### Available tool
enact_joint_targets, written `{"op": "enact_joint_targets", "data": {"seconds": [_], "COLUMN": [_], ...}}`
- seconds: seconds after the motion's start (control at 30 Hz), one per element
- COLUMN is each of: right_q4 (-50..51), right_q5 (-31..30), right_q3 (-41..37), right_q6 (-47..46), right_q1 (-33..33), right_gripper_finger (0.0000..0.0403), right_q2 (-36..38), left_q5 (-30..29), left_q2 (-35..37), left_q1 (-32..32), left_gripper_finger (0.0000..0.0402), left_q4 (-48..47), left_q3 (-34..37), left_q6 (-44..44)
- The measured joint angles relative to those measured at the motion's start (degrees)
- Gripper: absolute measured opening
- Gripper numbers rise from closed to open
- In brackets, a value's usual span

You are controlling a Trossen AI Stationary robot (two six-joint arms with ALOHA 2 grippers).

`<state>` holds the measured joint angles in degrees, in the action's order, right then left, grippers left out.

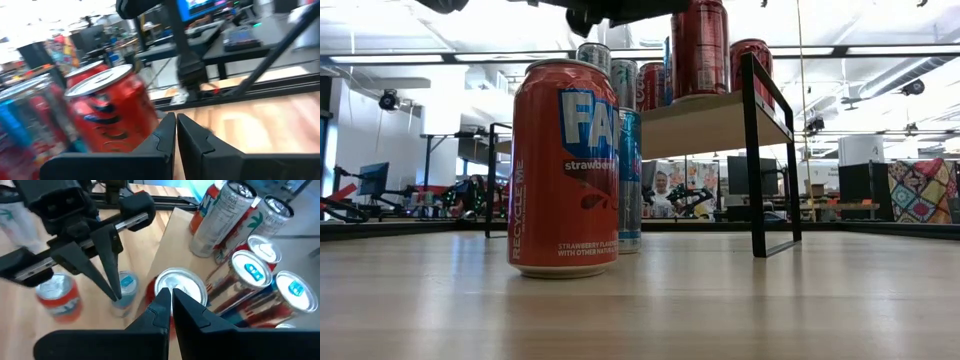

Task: Place canned beverage on shelf
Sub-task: Put the red/black soda can on the shelf, align with the other red/black soda can

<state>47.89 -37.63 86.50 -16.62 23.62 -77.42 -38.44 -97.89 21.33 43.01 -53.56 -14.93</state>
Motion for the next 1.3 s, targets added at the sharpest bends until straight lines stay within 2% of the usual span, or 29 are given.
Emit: {"op": "enact_joint_targets", "data": {"seconds": [0.17, 0.37, 0.6, 0.8, 1.03, 1.3], "right_q4": [-0.7, -0.2, -0.2, -0.8, -3.4, -1.8], "right_q5": [-2.7, -2.5, -2.2, -0.3, 4.4, 11.2], "right_q3": [-0.2, -0.2, -0.5, -0.8, 1.0, 0.9], "right_q6": [4.2, 5.3, 4.1, 3.0, 1.1, -5.4], "right_q1": [-2.8, -5.5, -5.5, -4.8, -3.3, -2.7], "right_gripper_finger": [0.0009, 0.0009, 0.0009, 0.0009, 0.0009, 0.0009], "right_q2": [-1.8, -1.9, -1.9, -1.4, 0.4, -2.2], "left_q5": [-2.7, -3.1, -3.1, -3.4, -12.0, -12.7], "left_q2": [0.1, 0.1, 0.1, 0.3, 3.7, 7.8], "left_q1": [0.0, -0.2, -0.8, -0.4, 3.2, 1.4], "left_gripper_finger": [0.0000, 0.0000, 0.0000, 0.0000, 0.0000, 0.0000], "left_q4": [-1.0, -1.1, -1.2, -1.3, -2.8, -13.7], "left_q3": [0.0, 0.0, 0.0, 0.1, 0.1, 0.1], "left_q6": [-0.1, -1.0, -1.2, -2.3, -9.8, -7.2]}}
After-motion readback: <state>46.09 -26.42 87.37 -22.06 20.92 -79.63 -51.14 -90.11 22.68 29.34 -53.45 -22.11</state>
